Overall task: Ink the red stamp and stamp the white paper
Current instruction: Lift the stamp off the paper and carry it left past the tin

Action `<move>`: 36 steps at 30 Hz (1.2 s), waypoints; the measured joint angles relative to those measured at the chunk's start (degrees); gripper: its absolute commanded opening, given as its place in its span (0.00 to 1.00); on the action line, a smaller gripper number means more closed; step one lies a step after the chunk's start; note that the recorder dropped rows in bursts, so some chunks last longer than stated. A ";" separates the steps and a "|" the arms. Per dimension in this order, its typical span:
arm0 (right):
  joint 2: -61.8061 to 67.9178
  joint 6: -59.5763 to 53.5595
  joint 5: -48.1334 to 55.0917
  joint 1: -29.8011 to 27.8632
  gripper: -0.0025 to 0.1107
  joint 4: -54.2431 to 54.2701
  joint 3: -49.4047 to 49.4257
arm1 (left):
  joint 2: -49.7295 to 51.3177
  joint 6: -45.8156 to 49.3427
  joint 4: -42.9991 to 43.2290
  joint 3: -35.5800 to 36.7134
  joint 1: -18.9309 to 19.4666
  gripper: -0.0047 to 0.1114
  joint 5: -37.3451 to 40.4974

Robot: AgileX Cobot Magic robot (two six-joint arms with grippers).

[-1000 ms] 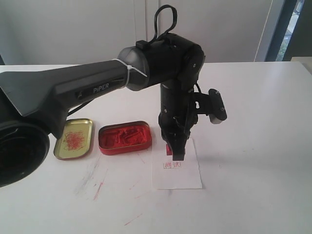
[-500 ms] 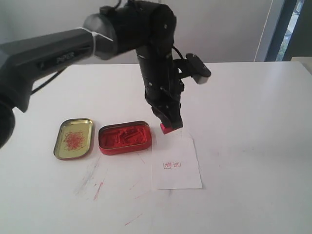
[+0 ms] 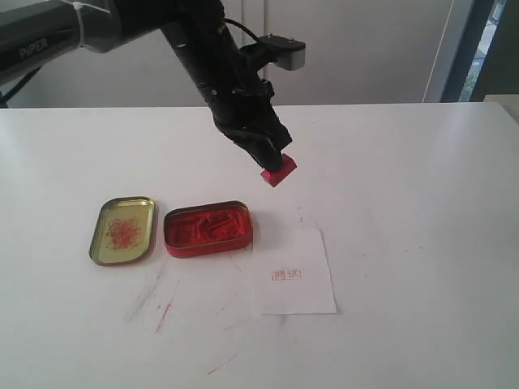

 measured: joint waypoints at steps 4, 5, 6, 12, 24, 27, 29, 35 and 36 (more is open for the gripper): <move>0.00 0.00 0.00 0.00 0.02 0.00 0.00 | 0.00 -0.25 -3.09 0.00 1.98 0.04 0.00; 0.00 0.00 0.00 0.00 0.02 0.00 0.00 | 0.00 -0.37 -3.60 0.00 2.48 0.04 0.00; 0.00 0.00 0.00 0.00 0.02 0.00 0.00 | 0.00 -0.45 -3.83 0.00 2.91 0.04 0.00; 0.00 0.00 0.00 0.00 0.02 0.00 0.00 | 0.00 -1.10 -6.34 0.00 6.23 0.04 0.00; 0.00 0.00 0.00 0.00 0.02 0.00 0.00 | -0.21 -2.34 -10.72 6.43 12.60 0.04 0.00; 0.00 0.00 0.00 0.00 0.02 0.00 0.00 | -0.21 -2.75 -10.89 7.72 14.54 0.04 0.00; 0.00 0.00 0.00 0.00 0.02 0.00 0.00 | -0.21 -2.78 -11.13 8.74 15.84 0.04 0.00; 0.00 0.00 0.00 0.00 0.02 0.00 0.00 | -1.78 -2.93 -11.60 12.69 19.79 0.04 -0.10; 0.00 0.00 0.00 0.00 0.02 0.00 0.00 | -2.33 -2.93 -12.24 13.44 20.52 0.04 -0.10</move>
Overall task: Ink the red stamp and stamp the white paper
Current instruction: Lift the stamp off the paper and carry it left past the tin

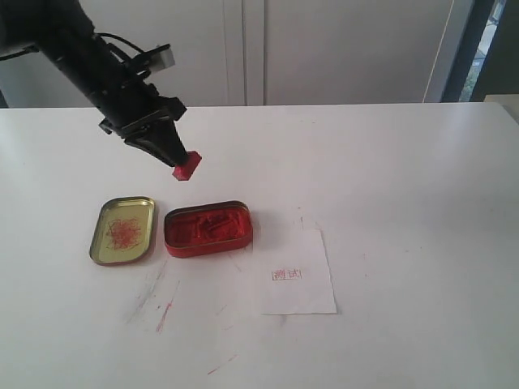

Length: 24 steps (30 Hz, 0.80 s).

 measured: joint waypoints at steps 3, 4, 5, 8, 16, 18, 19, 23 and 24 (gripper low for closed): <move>0.00 0.00 0.00 0.00 0.02 0.00 0.00 | -1.31 1.02 -2.40 2.47 2.08 0.04 -0.11; 0.00 0.00 0.00 0.00 0.02 0.00 0.00 | -1.81 1.29 -3.42 3.48 2.92 0.04 -0.11; 0.00 0.00 0.00 0.00 0.02 0.00 0.00 | -2.24 1.78 -4.49 4.49 3.79 0.04 -0.28; 0.00 0.00 0.00 0.00 0.02 0.00 0.00 | -3.59 3.84 -7.76 7.65 6.42 0.04 -0.50; 0.00 0.00 0.00 0.00 0.02 0.00 0.00 | -6.87 8.42 -12.21 14.72 11.48 0.04 -1.26; 0.00 0.00 0.00 0.00 0.02 0.00 0.00 | -7.65 9.68 -13.30 16.38 12.51 0.04 -1.49; 0.00 0.00 0.00 0.00 0.02 0.00 0.00 | -8.18 10.70 -14.44 17.53 13.09 0.04 -1.49; 0.00 0.00 0.00 0.00 0.02 0.00 0.00 | -8.97 13.70 -18.12 20.84 14.62 0.04 -1.35; 0.00 0.00 0.00 0.00 0.02 0.00 0.00 | -9.09 14.23 -19.06 21.79 14.74 0.04 -1.01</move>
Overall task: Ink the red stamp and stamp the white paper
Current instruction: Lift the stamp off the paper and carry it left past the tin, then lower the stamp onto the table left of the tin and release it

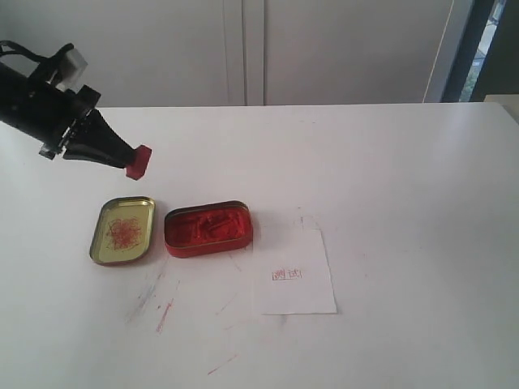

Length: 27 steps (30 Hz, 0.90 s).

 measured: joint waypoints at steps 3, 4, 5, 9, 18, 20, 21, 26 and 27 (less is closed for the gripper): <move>0.00 0.00 0.00 0.00 0.02 0.00 0.00 | 0.00 2.65 -1.86 2.85 0.22 0.04 0.93; 0.00 0.00 0.00 0.00 0.02 0.00 0.00 | 0.00 3.66 -2.98 4.13 0.22 0.04 0.93; 0.00 0.00 0.00 0.00 0.02 0.00 0.00 | 0.00 4.76 -3.74 5.06 0.22 0.04 0.93; 0.00 0.00 0.00 0.00 0.02 0.00 0.00 | 0.00 8.05 -6.38 9.74 0.22 0.04 0.82; 0.00 0.00 0.00 0.00 0.02 0.00 0.00 | -0.18 13.54 -7.61 22.18 0.22 0.04 0.70; 0.00 0.00 0.00 0.00 0.02 0.00 0.00 | -1.57 14.89 -7.84 25.84 0.22 0.04 -0.23; 0.00 0.00 0.00 0.00 0.02 0.00 0.00 | -2.39 15.04 -7.84 27.26 0.22 0.04 -1.32; 0.00 0.00 0.00 0.00 0.02 0.00 0.00 | -4.45 15.21 -8.08 33.12 0.22 0.04 -5.46; 0.00 0.00 0.00 0.00 0.02 0.00 0.00 | -4.45 15.21 -8.08 33.75 0.22 0.04 -6.34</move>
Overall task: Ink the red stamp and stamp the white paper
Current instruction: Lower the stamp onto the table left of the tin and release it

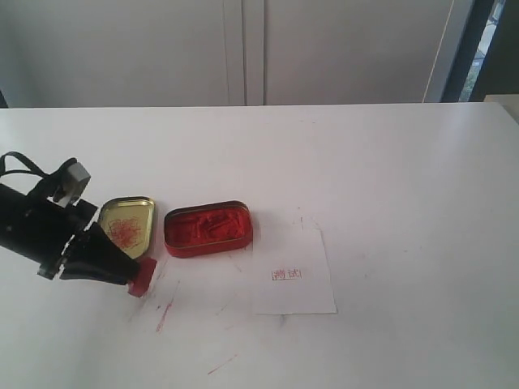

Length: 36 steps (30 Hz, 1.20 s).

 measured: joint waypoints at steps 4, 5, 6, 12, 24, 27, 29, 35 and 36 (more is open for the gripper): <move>0.00 0.00 0.00 0.00 0.02 0.00 0.00 | 0.00 0.00 -0.28 2.53 0.00 0.04 -3.77; 0.00 0.10 0.00 0.00 0.02 0.00 0.00 | 0.00 0.00 -0.39 2.99 0.00 0.04 -4.43; 0.00 0.10 0.00 0.00 0.02 0.00 0.00 | 0.10 0.00 -0.52 3.13 0.00 0.04 -4.96; 0.00 0.10 0.00 0.00 0.02 0.00 0.00 | 0.10 -0.39 -1.41 3.79 0.00 0.04 -8.77; 0.00 0.19 0.00 0.00 0.02 0.00 0.00 | 0.80 -2.07 -1.41 4.14 0.00 0.41 -11.58; 0.00 0.19 0.00 0.00 0.02 0.00 0.00 | 0.80 -2.33 0.17 4.14 0.10 0.41 -11.91; 0.00 0.19 0.00 0.00 0.02 0.00 0.00 | 0.80 -2.49 1.19 4.14 0.46 0.41 -11.92; 0.00 0.19 0.00 0.00 0.02 0.00 0.00 | -0.23 -3.66 2.69 4.14 5.50 0.41 -11.92; 0.00 0.19 0.00 0.00 0.02 0.00 0.00 | -0.50 -4.10 2.82 4.14 6.65 0.41 -11.92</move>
